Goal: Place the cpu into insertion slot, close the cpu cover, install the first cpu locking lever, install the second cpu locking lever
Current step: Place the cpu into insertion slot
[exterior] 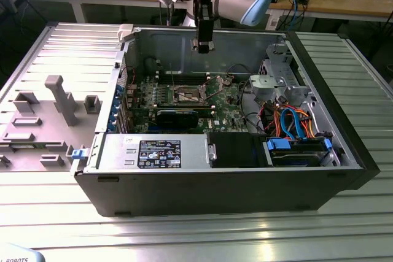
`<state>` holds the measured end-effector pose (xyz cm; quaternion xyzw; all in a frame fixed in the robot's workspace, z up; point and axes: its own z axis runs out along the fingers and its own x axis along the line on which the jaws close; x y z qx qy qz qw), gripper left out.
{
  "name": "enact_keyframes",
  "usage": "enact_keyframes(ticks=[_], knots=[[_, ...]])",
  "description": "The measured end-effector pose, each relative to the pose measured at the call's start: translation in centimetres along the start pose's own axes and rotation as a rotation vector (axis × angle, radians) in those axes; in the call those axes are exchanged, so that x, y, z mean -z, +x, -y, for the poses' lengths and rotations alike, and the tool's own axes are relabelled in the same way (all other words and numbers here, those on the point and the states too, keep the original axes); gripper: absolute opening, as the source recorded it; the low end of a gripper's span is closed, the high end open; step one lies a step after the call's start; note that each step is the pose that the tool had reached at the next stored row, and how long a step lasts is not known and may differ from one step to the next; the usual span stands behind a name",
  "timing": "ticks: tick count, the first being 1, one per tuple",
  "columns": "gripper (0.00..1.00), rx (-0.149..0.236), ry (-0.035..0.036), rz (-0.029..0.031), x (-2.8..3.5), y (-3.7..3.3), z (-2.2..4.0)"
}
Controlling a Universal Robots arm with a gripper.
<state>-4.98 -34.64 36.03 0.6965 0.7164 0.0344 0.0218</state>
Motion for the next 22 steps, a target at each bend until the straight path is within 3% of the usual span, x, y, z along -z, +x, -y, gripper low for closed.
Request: enact_keyframes(ticks=[1, 7, 22], knots=[[0.54, -0.023, 0.0011, 0.0018, -0.35, -0.01, 0.03], [0.54, -0.026, 0.0010, 0.0021, -1.76, -0.03, 0.15], [0.54, -0.026, 0.0010, 0.0003, -2.07, -0.04, 0.18]])
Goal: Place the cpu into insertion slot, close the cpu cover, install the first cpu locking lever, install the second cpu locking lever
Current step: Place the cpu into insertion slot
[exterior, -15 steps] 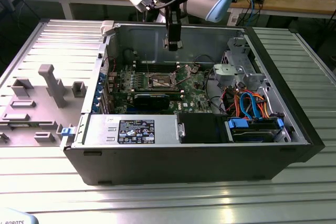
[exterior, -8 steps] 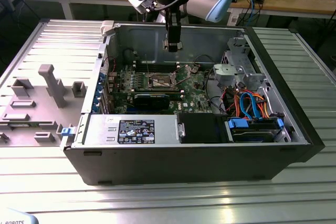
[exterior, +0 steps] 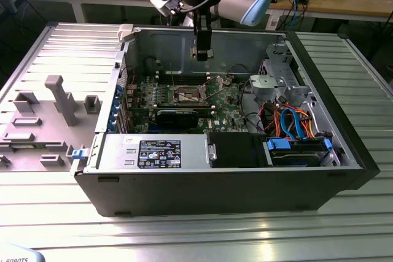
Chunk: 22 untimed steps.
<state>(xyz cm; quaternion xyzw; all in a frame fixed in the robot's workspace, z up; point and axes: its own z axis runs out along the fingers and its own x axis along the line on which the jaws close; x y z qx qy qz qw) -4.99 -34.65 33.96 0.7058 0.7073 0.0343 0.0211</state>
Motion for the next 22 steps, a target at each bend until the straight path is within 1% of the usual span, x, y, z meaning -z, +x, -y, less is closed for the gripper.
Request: enact_keyframes(ticks=[1, 2, 3, 7, 8, 11, 12, 13, 15, 17, 22], knots=[[0.54, 0.000, -0.0001, -0.0017, -0.04, 0.00, 0.00], [0.54, -0.001, -0.0002, -0.0067, -0.19, 0.00, 0.01], [0.54, -0.001, 0.0000, -0.0086, -0.38, 0.00, 0.03], [0.54, -0.001, -0.0001, -0.0093, -1.22, -0.02, 0.09], [0.54, 0.000, 0.0000, -0.0094, -1.49, -0.02, 0.18], [0.54, 0.008, 0.0003, -0.0102, -2.05, -0.04, 0.42], [0.54, 0.013, 0.0004, -0.0106, -2.21, -0.04, 0.53], [0.54, 0.035, 0.0009, -0.0128, -2.60, -0.05, 0.67], [0.54, 0.054, 0.0013, -0.0149, -2.91, -0.05, 0.81], [0.54, 0.061, 0.0014, -0.0164, -3.10, -0.05, 0.91], [0.54, 0.061, 0.0015, -0.0163, -3.15, -0.06, 0.92]])
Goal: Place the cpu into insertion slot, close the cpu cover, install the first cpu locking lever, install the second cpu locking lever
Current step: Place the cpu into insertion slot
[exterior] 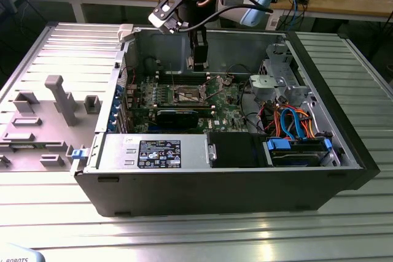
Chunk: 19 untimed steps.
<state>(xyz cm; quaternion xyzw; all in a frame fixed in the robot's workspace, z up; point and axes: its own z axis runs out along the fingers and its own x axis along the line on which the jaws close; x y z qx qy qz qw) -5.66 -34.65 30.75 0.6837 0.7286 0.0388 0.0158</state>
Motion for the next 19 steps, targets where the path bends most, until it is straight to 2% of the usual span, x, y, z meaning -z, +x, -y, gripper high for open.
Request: enact_keyframes(ticks=[11, 14, 16, 19], knots=[[0.54, 0.000, -0.0002, -0.0002, -0.05, 0.00, 0.00], [0.54, 0.000, -0.0001, -0.0001, -0.49, -0.01, 0.06], [0.54, 0.000, -0.0001, -0.0003, -1.27, -0.03, 0.13], [0.54, -0.002, -0.0002, -0.0003, -1.81, -0.03, 0.17]])
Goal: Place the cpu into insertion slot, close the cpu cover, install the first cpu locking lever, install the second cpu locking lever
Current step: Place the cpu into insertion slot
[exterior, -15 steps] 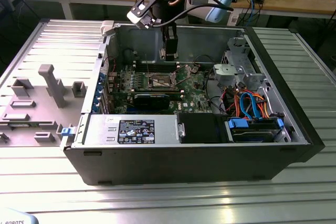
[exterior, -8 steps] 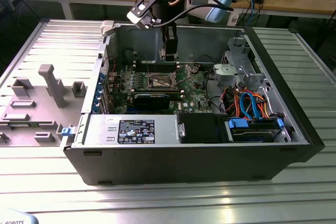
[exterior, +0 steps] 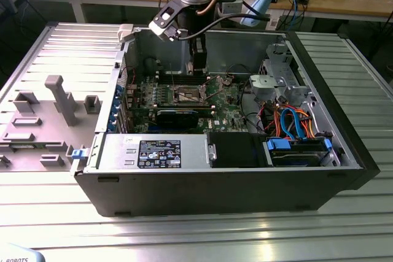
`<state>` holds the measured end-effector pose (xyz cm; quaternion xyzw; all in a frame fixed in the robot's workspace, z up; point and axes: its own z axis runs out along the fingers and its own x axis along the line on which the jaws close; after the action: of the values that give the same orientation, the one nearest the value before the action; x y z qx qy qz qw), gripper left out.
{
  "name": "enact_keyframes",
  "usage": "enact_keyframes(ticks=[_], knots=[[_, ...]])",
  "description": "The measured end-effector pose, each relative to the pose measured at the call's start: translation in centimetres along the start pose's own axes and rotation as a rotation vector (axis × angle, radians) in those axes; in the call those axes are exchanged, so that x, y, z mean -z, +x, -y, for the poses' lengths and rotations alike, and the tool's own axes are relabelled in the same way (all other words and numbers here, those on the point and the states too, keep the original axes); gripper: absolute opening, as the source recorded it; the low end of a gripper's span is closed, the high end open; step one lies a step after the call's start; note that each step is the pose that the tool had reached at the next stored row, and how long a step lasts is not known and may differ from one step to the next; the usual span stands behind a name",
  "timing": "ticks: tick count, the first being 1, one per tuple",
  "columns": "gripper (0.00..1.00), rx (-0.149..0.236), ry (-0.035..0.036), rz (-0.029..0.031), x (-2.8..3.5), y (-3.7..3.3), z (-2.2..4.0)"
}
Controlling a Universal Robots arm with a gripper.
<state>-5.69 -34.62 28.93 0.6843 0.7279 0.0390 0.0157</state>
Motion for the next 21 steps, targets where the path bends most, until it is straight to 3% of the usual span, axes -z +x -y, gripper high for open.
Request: enact_keyframes(ticks=[5, 10, 12, 21], knots=[[0.54, -0.049, -0.0014, 0.0038, -0.73, 0.00, 0.05], [0.54, -0.051, -0.0020, -0.0081, -1.87, -0.03, 0.21], [0.54, -0.052, -0.0019, -0.0115, -1.94, -0.03, 0.22], [0.54, -0.051, -0.0032, -0.0120, -1.97, -0.03, 0.22]])
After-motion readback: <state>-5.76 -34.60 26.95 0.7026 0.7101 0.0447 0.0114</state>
